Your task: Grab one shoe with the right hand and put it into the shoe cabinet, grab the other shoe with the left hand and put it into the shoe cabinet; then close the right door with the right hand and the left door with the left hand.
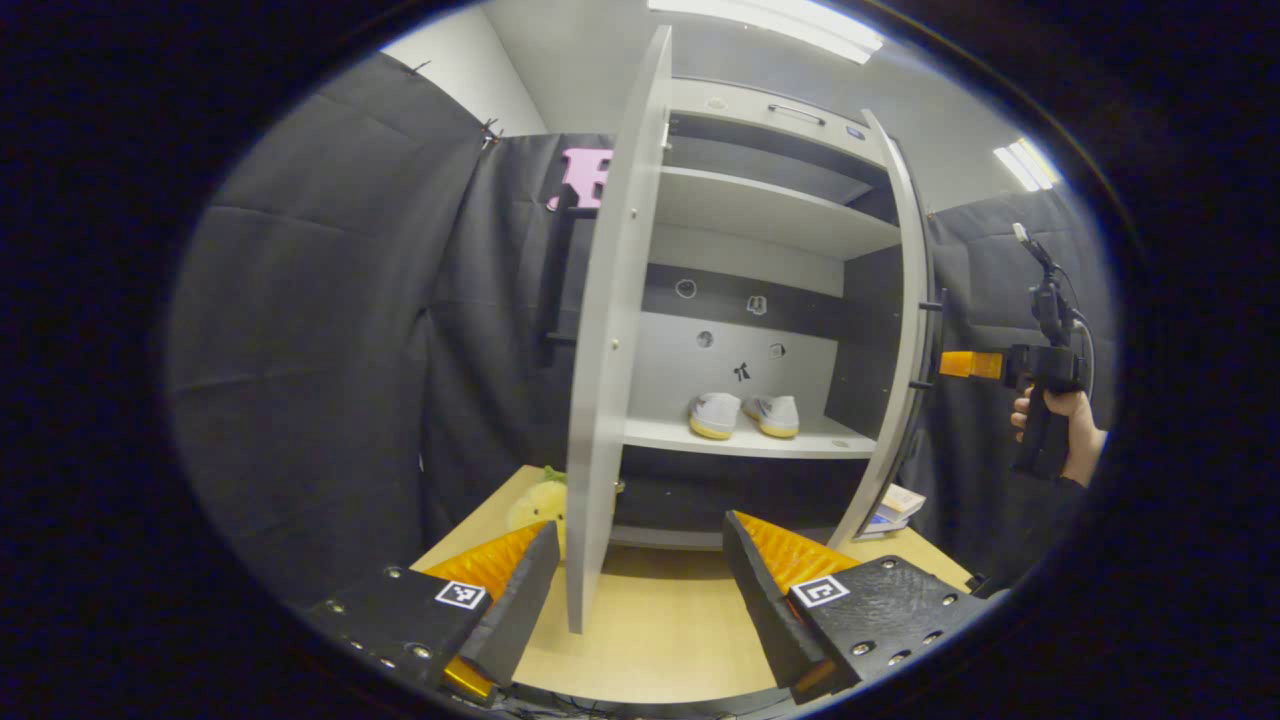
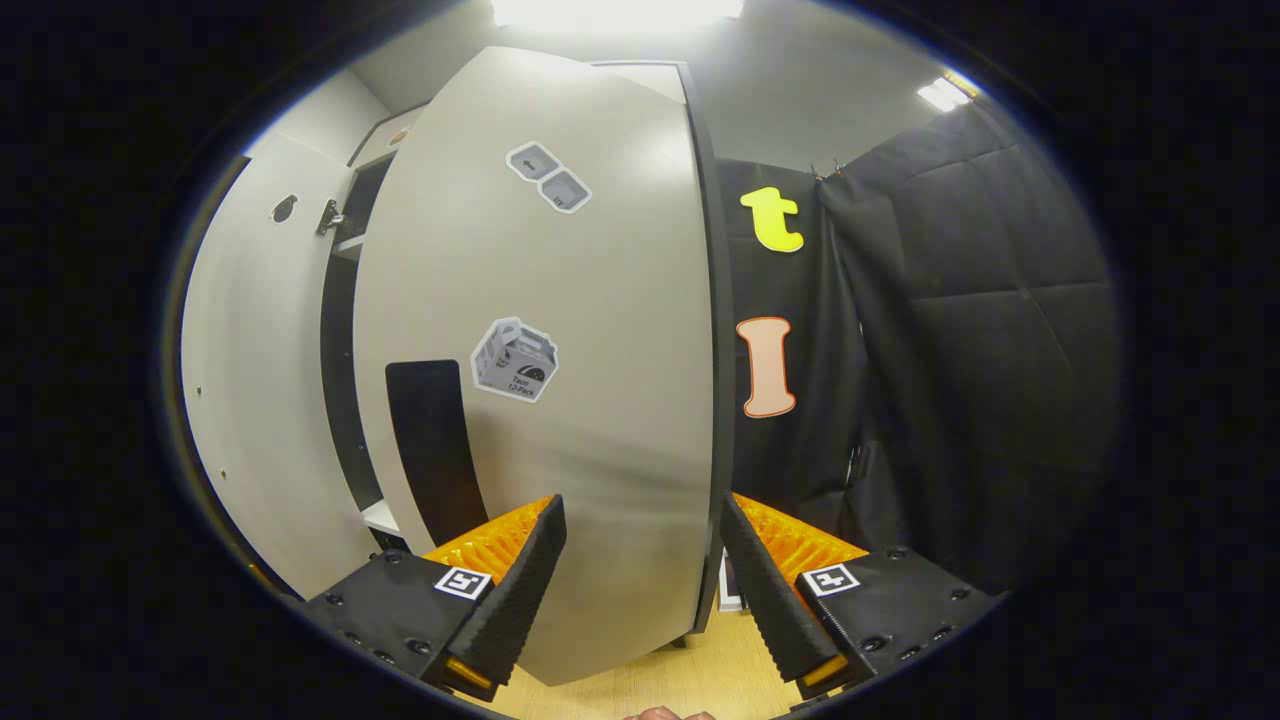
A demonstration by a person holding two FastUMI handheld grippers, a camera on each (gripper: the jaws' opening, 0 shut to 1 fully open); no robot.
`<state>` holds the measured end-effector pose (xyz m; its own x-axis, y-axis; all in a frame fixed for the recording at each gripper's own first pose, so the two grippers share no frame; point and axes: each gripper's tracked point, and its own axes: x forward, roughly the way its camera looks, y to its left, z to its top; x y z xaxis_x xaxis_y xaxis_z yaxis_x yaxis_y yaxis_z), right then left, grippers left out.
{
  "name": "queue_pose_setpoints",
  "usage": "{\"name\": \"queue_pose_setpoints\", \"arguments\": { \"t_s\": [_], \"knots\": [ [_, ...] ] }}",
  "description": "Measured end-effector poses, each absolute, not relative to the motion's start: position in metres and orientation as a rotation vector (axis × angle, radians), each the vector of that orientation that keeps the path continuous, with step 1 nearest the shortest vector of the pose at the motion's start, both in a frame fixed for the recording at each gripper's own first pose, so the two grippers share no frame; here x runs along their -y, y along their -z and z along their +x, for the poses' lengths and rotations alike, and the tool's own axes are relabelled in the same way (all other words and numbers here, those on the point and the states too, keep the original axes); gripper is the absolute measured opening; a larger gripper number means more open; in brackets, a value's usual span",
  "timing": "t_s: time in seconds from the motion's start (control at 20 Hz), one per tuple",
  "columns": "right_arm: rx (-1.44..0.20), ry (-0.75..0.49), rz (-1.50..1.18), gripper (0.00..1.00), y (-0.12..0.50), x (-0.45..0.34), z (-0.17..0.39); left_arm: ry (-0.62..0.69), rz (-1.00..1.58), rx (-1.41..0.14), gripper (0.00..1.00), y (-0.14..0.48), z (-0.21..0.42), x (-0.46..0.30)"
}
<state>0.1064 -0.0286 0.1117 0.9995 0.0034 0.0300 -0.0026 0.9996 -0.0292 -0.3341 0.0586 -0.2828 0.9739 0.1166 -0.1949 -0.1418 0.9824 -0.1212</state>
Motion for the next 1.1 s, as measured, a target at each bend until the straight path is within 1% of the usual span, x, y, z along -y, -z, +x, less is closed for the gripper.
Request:
{"name": "queue_pose_setpoints", "arguments": {
  "t_s": [0.15, 0.2, 0.25, 0.35, 0.5, 0.7, 0.75, 0.8, 0.9, 0.95, 1.0, 1.1],
  "knots": [
    [0.027, 0.0, -0.016, 0.97, -0.106, 0.027, 0.099, -0.222, -0.105, -0.161, 0.94, 0.274, -0.343, -0.108],
    [0.026, 0.001, -0.01, 0.92, -0.103, 0.027, 0.096, -0.247, -0.096, -0.143, 0.94, 0.269, -0.346, -0.123],
    [0.024, 0.004, -0.006, 0.97, -0.099, 0.028, 0.092, -0.271, -0.086, -0.127, 0.94, 0.263, -0.348, -0.138],
    [0.022, 0.013, 0.002, 0.98, -0.091, 0.032, 0.084, -0.308, -0.067, -0.095, 0.94, 0.248, -0.354, -0.164],
    [0.017, 0.038, 0.008, 0.97, -0.079, 0.04, 0.068, -0.32, -0.054, -0.071, 0.94, 0.229, -0.346, -0.188],
    [0.006, 0.067, -0.006, 0.97, -0.063, 0.052, 0.046, -0.276, -0.064, -0.016, 0.93, 0.193, -0.326, -0.204],
    [0.004, 0.073, -0.003, 0.92, -0.062, 0.055, 0.042, -0.267, -0.056, -0.007, 0.93, 0.185, -0.319, -0.21],
    [0.001, 0.074, 0.005, 0.97, -0.059, 0.056, 0.037, -0.255, -0.053, 0.002, 0.93, 0.177, -0.311, -0.214],
    [-0.003, 0.084, 0.016, 0.97, -0.056, 0.06, 0.03, -0.215, -0.067, 0.017, 0.94, 0.163, -0.293, -0.214],
    [-0.004, 0.09, 0.018, 0.92, -0.053, 0.062, 0.027, -0.196, -0.071, 0.028, 0.94, 0.159, -0.285, -0.214],
    [-0.007, 0.096, 0.02, 0.97, -0.051, 0.065, 0.023, -0.183, -0.077, 0.035, 0.94, 0.155, -0.278, -0.214],
    [-0.019, 0.107, 0.026, 0.97, -0.044, 0.071, 0.016, -0.165, -0.105, 0.052, 0.94, 0.148, -0.263, -0.214]
  ]
}}
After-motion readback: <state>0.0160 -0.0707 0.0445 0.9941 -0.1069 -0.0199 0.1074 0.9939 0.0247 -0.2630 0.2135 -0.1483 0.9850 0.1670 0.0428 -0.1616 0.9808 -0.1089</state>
